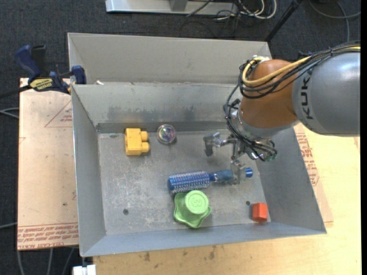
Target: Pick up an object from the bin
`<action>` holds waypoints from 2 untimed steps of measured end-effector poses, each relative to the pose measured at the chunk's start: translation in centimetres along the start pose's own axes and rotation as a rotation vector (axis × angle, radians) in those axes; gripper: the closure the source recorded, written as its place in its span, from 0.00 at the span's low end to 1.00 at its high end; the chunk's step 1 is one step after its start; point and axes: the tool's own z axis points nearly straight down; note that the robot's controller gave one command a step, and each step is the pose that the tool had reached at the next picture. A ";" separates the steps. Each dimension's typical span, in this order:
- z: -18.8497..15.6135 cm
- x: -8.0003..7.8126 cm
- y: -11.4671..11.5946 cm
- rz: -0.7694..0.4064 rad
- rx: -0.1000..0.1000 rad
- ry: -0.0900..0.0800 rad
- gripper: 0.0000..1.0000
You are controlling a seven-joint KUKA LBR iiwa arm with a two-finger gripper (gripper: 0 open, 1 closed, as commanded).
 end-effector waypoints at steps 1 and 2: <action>3.2 -1.4 -0.7 0.063 -0.006 0.003 0.00; 3.2 -1.5 -0.7 0.063 -0.005 0.002 0.00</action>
Offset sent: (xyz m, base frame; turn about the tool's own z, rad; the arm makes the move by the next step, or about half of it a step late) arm 0.0152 -0.0001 -0.0303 0.0626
